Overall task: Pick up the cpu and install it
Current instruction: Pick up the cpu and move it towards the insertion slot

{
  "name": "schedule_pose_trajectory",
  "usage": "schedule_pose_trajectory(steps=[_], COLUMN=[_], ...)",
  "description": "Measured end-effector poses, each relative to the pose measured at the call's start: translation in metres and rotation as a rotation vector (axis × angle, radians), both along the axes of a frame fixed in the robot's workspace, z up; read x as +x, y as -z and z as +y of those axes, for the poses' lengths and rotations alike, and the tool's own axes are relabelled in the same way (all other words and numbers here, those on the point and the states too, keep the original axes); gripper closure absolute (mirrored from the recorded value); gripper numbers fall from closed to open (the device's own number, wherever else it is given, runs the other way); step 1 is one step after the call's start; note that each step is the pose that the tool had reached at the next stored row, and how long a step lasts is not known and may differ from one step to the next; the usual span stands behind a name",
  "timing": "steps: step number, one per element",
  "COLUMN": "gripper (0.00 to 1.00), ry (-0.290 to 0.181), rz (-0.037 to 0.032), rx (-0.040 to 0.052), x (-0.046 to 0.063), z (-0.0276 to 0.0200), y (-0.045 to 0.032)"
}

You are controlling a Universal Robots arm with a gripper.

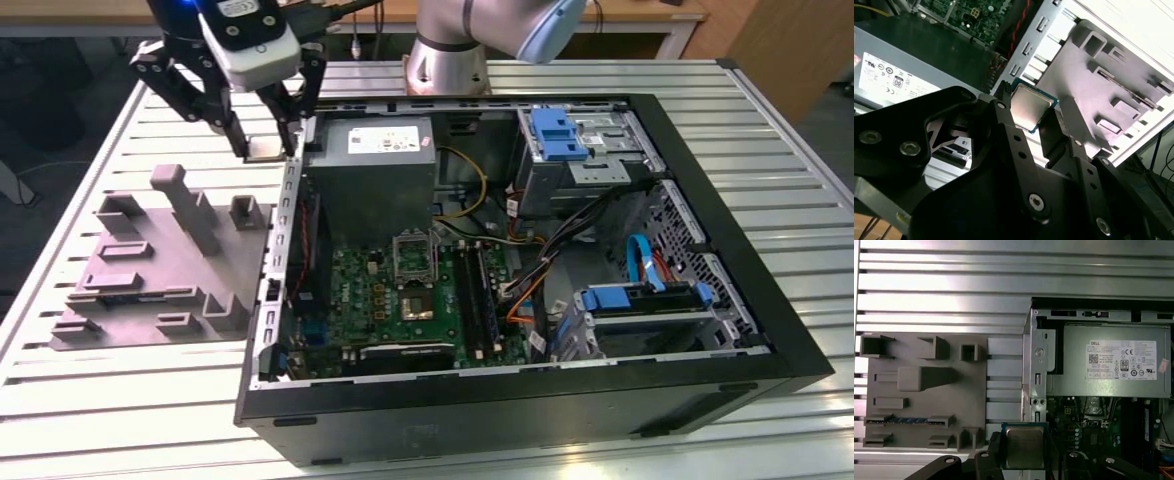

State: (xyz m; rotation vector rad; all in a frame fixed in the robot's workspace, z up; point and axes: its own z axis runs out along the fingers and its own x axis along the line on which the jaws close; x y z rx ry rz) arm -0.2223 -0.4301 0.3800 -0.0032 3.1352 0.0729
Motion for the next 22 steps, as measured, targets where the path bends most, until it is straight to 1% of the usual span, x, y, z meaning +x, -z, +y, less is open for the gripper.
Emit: schedule_pose_trajectory(steps=[9, 22], gripper=[0.53, 0.53], ry=[0.003, 0.006], rz=[0.0000, 0.0000], rx=[-0.0024, -0.0050], x=[0.023, 0.053], z=[0.0000, 0.0000], y=[0.0004, 0.0006])
